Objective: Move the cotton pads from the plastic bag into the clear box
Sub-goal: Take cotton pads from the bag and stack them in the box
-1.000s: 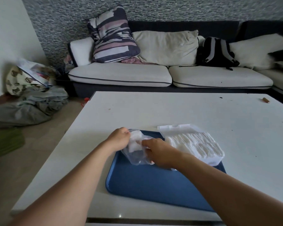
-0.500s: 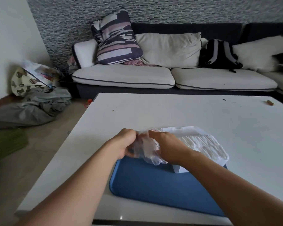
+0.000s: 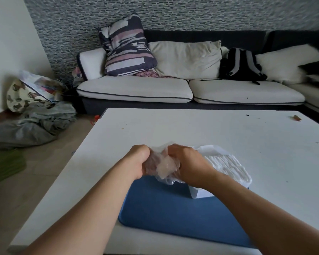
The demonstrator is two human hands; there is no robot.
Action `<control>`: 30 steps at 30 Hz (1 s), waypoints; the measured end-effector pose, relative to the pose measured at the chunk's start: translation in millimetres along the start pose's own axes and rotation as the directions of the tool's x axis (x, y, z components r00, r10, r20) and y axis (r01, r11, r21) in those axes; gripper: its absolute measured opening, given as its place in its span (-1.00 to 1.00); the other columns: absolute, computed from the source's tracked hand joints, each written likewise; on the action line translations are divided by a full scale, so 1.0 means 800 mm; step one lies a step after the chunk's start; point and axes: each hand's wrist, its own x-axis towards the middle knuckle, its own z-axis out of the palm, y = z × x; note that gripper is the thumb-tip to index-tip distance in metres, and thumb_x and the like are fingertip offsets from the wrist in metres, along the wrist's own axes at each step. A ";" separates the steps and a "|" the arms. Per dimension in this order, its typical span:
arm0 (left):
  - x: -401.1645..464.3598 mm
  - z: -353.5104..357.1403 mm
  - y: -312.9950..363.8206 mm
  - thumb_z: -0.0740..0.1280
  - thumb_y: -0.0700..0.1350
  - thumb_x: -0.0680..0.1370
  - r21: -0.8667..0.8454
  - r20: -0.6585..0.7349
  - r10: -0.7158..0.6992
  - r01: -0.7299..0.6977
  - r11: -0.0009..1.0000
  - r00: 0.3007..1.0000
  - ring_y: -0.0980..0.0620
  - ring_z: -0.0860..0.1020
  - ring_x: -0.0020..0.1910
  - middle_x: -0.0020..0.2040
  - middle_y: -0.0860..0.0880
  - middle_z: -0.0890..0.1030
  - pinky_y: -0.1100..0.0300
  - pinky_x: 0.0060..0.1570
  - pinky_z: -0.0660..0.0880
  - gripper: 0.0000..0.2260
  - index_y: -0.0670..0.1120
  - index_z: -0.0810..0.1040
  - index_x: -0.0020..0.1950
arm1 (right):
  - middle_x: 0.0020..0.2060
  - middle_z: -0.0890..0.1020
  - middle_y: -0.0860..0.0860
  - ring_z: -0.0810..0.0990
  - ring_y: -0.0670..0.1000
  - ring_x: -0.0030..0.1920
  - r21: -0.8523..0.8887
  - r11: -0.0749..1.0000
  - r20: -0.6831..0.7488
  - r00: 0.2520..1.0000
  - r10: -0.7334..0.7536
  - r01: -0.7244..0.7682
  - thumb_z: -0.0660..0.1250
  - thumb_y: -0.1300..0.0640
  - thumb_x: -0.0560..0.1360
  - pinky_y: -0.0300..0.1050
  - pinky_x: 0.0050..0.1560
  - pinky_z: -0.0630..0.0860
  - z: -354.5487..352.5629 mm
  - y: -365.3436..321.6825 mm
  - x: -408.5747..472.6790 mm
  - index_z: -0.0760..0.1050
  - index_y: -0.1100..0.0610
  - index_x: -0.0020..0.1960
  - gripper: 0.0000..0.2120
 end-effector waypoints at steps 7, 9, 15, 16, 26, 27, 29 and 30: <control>0.014 -0.010 0.010 0.11 -0.30 0.61 -0.016 -0.255 0.162 -0.172 0.985 0.953 -0.18 0.61 -0.19 -0.12 -0.20 0.61 -0.09 -0.21 0.65 -0.79 -0.17 0.52 -0.10 | -0.22 0.68 0.09 0.66 0.12 -0.32 0.379 0.910 -0.222 0.939 0.263 -0.166 0.60 0.22 0.31 -0.03 -0.43 0.59 -0.046 -0.002 -0.004 0.51 0.04 -0.06 -0.67; 0.027 -0.026 0.005 0.12 -0.21 0.63 0.422 -0.255 0.423 -0.293 0.858 0.870 -0.12 0.61 -0.13 -0.07 -0.10 0.62 0.02 -0.16 0.60 -0.77 -0.09 0.54 -0.09 | -0.13 0.69 0.13 0.70 0.13 -0.34 0.538 0.828 -0.235 0.916 0.325 -0.156 0.62 0.25 0.33 -0.01 -0.48 0.61 -0.063 0.003 -0.012 0.48 0.05 -0.07 -0.65; 0.033 -0.024 -0.020 0.15 0.04 0.66 0.687 0.096 0.407 -0.356 0.634 0.909 -0.08 0.56 -0.11 -0.10 -0.05 0.57 0.08 -0.15 0.50 -0.75 -0.10 0.49 -0.02 | 0.01 0.62 -0.06 0.58 -0.11 -0.17 0.398 0.917 -0.364 0.911 0.193 -0.035 0.70 0.20 0.23 -0.14 -0.25 0.64 -0.063 0.007 -0.028 0.53 0.04 0.04 -0.51; 0.031 -0.022 -0.021 0.17 0.04 0.66 0.659 0.086 0.392 -0.347 0.667 0.916 -0.13 0.59 -0.04 -0.03 -0.10 0.60 0.02 -0.06 0.54 -0.74 -0.14 0.51 0.05 | 0.02 0.62 -0.05 0.57 -0.15 -0.13 0.366 0.931 -0.394 0.907 0.146 0.009 0.70 0.20 0.23 -0.25 -0.23 0.57 -0.062 0.005 -0.028 0.52 0.02 0.02 -0.51; -0.079 0.037 0.029 0.30 0.42 0.44 -0.072 0.067 0.658 -0.654 0.753 0.750 -0.03 0.59 0.24 0.21 -0.10 0.61 0.07 0.18 0.51 -0.31 -0.08 0.52 0.34 | 0.00 0.58 -0.15 0.57 -0.16 -0.05 0.293 0.939 -0.496 0.868 -0.013 0.182 0.68 0.20 0.25 -0.32 -0.23 0.53 -0.051 -0.015 -0.026 0.53 0.20 0.07 -0.51; -0.094 0.046 0.029 0.39 0.44 0.32 -0.285 0.148 0.593 -0.540 0.792 0.791 -0.01 0.64 0.16 0.17 -0.07 0.65 0.07 0.12 0.56 -0.27 -0.05 0.56 0.27 | -0.02 0.57 -0.14 0.57 -0.14 -0.06 0.277 0.943 -0.510 0.860 -0.019 0.185 0.69 0.19 0.24 -0.28 -0.23 0.53 -0.048 -0.018 -0.024 0.53 0.20 0.08 -0.50; -0.112 0.060 0.021 0.50 0.34 0.29 -0.509 0.259 0.493 -0.316 0.801 0.831 -0.05 0.68 -0.02 0.02 -0.10 0.69 0.06 0.01 0.59 -0.40 -0.10 0.66 0.09 | 0.02 0.58 -0.08 0.58 -0.11 -0.01 0.244 0.951 -0.548 0.836 -0.025 0.189 0.68 0.20 0.23 -0.23 -0.20 0.55 -0.044 -0.020 -0.022 0.53 0.17 0.06 -0.51; -0.118 0.063 0.015 0.50 0.28 0.34 -0.579 0.293 0.457 -0.225 0.784 0.840 -0.09 0.67 -0.03 -0.01 -0.14 0.68 0.04 0.02 0.59 -0.44 -0.14 0.68 0.09 | 0.06 0.57 -0.06 0.58 -0.10 0.02 0.236 0.954 -0.570 0.822 -0.019 0.186 0.68 0.22 0.23 -0.21 -0.19 0.56 -0.042 -0.022 -0.020 0.53 0.16 0.05 -0.51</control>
